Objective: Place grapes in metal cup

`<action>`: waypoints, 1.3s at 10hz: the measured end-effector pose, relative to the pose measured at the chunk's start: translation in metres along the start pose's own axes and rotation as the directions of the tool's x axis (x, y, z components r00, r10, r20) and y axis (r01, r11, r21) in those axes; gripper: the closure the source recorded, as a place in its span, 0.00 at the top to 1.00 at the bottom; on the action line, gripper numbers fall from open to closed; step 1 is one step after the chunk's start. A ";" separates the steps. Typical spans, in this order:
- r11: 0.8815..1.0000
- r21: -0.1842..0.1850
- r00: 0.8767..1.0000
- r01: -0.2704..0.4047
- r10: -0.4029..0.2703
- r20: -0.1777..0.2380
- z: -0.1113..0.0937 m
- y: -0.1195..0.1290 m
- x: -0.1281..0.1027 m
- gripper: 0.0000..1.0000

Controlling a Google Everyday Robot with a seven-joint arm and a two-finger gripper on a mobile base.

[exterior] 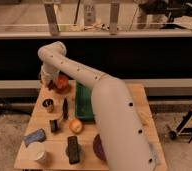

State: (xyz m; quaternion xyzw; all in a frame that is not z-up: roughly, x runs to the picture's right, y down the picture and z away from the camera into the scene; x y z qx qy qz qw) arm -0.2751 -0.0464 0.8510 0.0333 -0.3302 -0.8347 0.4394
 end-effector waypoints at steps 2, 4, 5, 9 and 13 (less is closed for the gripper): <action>0.987 0.067 0.986 0.145 -0.150 0.067 0.016 -0.006 -0.009 0.00; 0.958 0.103 0.956 0.269 -0.278 0.090 0.028 -0.013 -0.018 0.00; 0.946 0.094 0.945 0.309 -0.317 0.081 0.030 -0.015 -0.021 0.00; 0.868 0.107 0.869 0.485 -0.492 0.051 0.032 -0.023 -0.034 0.00; 0.830 0.116 0.828 0.545 -0.555 0.081 0.036 -0.027 -0.047 0.00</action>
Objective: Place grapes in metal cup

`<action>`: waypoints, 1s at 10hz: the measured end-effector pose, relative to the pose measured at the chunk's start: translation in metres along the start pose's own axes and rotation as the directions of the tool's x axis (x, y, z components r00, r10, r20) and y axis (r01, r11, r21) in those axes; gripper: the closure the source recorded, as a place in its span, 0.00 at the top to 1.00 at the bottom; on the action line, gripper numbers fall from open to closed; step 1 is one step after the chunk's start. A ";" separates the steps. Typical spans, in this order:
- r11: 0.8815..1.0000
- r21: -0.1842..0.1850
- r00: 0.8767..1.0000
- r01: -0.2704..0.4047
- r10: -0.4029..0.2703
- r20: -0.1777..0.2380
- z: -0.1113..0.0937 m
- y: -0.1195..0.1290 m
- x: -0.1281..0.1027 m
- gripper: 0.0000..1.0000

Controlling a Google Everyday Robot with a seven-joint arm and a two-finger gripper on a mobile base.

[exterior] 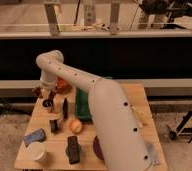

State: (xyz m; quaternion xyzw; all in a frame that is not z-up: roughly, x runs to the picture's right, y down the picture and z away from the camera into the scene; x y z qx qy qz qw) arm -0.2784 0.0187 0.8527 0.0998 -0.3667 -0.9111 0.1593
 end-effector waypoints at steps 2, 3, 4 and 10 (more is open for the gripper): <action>1.000 -0.002 1.000 0.020 -0.020 0.017 0.002 -0.003 -0.002 0.04; 1.000 -0.010 0.999 0.027 -0.027 0.031 0.004 -0.002 -0.006 0.15; 0.999 -0.019 0.999 0.027 -0.026 0.047 0.007 -0.001 -0.008 0.25; 0.999 -0.034 0.997 0.038 -0.035 0.067 0.016 0.000 -0.006 0.80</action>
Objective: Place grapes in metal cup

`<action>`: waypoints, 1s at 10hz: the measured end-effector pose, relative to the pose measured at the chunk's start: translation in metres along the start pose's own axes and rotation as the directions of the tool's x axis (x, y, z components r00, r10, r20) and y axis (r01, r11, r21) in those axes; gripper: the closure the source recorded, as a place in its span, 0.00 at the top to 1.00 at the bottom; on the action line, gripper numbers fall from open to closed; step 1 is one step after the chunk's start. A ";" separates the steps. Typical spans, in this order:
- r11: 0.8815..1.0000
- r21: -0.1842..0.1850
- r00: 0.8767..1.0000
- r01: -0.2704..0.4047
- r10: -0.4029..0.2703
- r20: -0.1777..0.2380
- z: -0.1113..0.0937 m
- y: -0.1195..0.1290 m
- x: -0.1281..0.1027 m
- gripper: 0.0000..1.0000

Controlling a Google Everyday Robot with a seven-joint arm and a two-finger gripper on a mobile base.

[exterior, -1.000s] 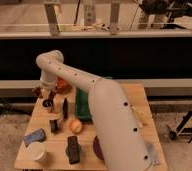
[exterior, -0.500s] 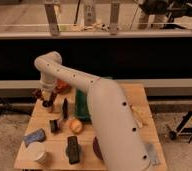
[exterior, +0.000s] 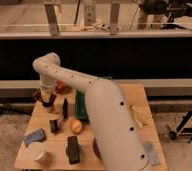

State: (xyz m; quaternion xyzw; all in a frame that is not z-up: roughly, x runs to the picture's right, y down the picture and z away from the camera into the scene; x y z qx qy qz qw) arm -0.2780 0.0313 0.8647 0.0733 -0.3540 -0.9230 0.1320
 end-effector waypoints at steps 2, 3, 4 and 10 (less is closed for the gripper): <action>1.000 0.007 1.000 0.004 -0.003 -0.004 0.001 -0.001 0.004 0.80; 1.000 0.007 1.000 0.002 -0.002 -0.006 0.000 0.000 0.005 0.80; 1.000 0.008 1.000 0.000 0.000 -0.007 0.000 0.000 0.007 0.80; 0.997 0.015 0.997 -0.071 0.071 -0.016 -0.008 0.003 0.010 0.80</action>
